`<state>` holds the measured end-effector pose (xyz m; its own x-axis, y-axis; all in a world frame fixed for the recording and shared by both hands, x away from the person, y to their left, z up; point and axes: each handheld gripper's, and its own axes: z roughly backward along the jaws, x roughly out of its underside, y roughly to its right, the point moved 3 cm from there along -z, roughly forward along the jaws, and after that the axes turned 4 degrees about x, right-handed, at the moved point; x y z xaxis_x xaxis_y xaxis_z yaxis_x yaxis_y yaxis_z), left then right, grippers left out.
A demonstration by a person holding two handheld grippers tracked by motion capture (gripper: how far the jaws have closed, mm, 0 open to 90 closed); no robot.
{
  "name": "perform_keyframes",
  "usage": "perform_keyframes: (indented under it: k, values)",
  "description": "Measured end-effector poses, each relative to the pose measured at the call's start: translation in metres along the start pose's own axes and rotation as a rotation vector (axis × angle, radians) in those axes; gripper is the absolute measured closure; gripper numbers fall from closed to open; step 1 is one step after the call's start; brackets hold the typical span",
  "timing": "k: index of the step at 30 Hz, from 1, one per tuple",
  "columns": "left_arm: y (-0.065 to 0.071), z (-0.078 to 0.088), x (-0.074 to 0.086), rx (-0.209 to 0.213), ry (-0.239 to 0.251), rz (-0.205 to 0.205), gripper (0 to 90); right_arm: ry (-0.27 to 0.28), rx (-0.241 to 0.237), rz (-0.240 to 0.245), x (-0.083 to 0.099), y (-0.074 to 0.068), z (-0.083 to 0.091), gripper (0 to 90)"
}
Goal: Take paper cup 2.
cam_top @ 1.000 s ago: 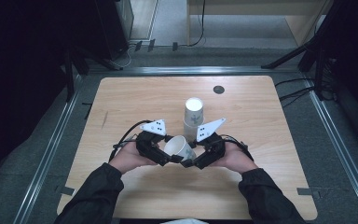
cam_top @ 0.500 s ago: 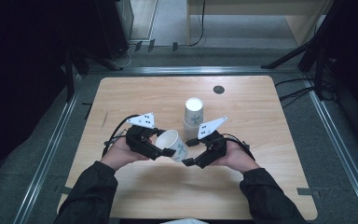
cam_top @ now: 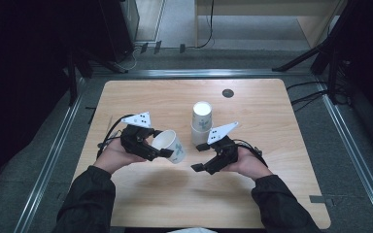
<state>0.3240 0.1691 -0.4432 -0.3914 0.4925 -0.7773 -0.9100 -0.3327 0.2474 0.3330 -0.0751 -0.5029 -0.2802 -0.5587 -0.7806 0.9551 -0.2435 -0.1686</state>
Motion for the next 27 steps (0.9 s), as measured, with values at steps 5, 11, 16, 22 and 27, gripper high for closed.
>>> perform_keyframes:
  k: [5, 11, 16, 22, 27]
  values:
    - [-0.011, 0.011, 0.006, -0.054, -0.026, 0.027, 25.2, -0.001, 0.023, -0.005, 0.001, 0.0, 0.001, 21.6]
    - [-0.029, 0.026, 0.017, -0.104, -0.041, 0.076, 25.2, -0.01, 0.035, -0.003, 0.003, 0.001, 0.002, 21.3]
    - [-0.047, 0.04, 0.027, -0.154, -0.056, 0.135, 25.2, -0.027, 0.052, -0.021, 0.006, 0.005, 0.0, 21.5]
    - [-0.059, 0.048, 0.035, -0.195, -0.078, 0.163, 25.2, -0.012, 0.045, -0.034, 0.004, 0.006, 0.002, 21.5]
    - [-0.073, 0.054, 0.044, -0.227, -0.101, 0.2, 25.1, -0.016, 0.054, -0.043, 0.006, 0.009, 0.002, 21.6]
